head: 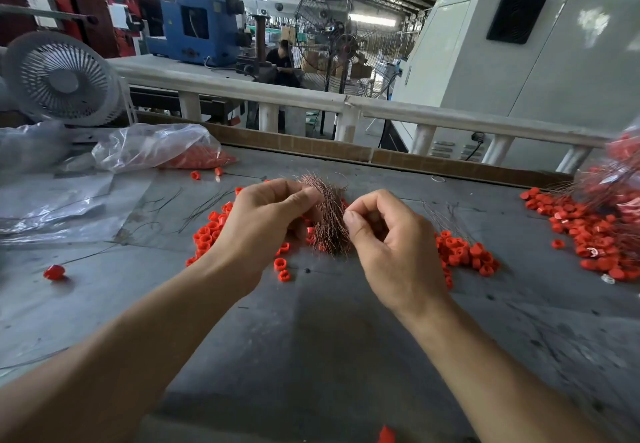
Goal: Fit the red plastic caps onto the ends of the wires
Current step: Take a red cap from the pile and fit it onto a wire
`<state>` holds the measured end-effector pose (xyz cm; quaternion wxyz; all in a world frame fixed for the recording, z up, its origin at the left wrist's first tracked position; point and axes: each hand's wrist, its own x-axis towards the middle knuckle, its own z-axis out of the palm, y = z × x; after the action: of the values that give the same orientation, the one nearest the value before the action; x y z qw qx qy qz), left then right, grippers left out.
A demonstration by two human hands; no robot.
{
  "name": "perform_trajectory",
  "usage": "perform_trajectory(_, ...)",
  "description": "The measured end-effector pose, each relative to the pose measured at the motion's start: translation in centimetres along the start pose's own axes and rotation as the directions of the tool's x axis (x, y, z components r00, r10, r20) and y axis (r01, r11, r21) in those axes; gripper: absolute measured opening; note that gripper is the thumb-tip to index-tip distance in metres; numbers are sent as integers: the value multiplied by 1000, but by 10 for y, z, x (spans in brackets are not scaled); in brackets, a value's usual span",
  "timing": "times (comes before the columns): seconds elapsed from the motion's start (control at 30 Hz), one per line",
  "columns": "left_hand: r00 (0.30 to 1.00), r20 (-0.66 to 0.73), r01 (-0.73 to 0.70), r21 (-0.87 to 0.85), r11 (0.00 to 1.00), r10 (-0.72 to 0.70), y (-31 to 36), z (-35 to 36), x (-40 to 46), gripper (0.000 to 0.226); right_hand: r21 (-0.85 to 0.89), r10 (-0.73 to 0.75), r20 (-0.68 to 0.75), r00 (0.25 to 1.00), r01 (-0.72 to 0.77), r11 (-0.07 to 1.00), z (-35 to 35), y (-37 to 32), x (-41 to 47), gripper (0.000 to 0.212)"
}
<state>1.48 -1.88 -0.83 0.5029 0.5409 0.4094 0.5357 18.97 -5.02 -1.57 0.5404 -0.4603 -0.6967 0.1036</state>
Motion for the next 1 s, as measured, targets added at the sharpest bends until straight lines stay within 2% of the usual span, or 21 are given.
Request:
perform_trajectory(0.07, 998, -31, -52, 119, 992, 56, 0, -6, 3, 18, 12, 5, -17, 1000, -5, 1000, -2, 0, 0, 16)
perform_trajectory(0.13, 992, -22, -107, 316, 943, 120, -1, -11, 6, 16, 19, 15, -26, 1000, -14, 1000, -3, 0, 1, 16)
perform_trajectory(0.23, 980, 75, -189, 627, 756, 182, -5, -16, 8, 17, 43, 35, -52, 998, -33, 999, -5, 0, 1, 15)
perform_trajectory(0.33, 979, 163, -202, 801, 563, 119, -2, -21, 9, 21, 68, 39, -87, 995, -33, 997, -9, 0, 2, 16)
perform_trajectory(0.4, 979, 192, -198, 833, 517, 65, 4, -26, 10, 21, 80, 42, -117, 992, -32, 996, -12, 0, 3, 16)
perform_trajectory(0.63, 966, 232, -131, 826, 548, -118, 10, -35, 11, 24, 86, -7, -329, 944, 37, 996, -26, -1, 9, 14)
perform_trajectory(0.73, 953, 258, -159, 871, 465, -156, 9, -37, 10, 31, 77, -18, -351, 936, 48, 996, -27, -1, 10, 18)
perform_trajectory(0.8, 946, 281, -208, 908, 364, -161, 8, -38, 10, 29, 82, -13, -338, 941, 43, 996, -26, -1, 8, 15)
perform_trajectory(0.9, 958, 257, -208, 928, 309, -129, 6, -38, 10, 24, 85, 2, -315, 949, 26, 996, -23, 0, 6, 12)
perform_trajectory(0.97, 969, 238, -202, 922, 331, -70, 4, -35, 11, 20, 96, 11, -296, 955, 18, 995, -21, -1, 6, 12)
perform_trajectory(1.0, 974, 223, -197, 903, 383, -25, 4, -33, 11, 20, 101, 11, -284, 959, 19, 995, -21, -2, 6, 13)
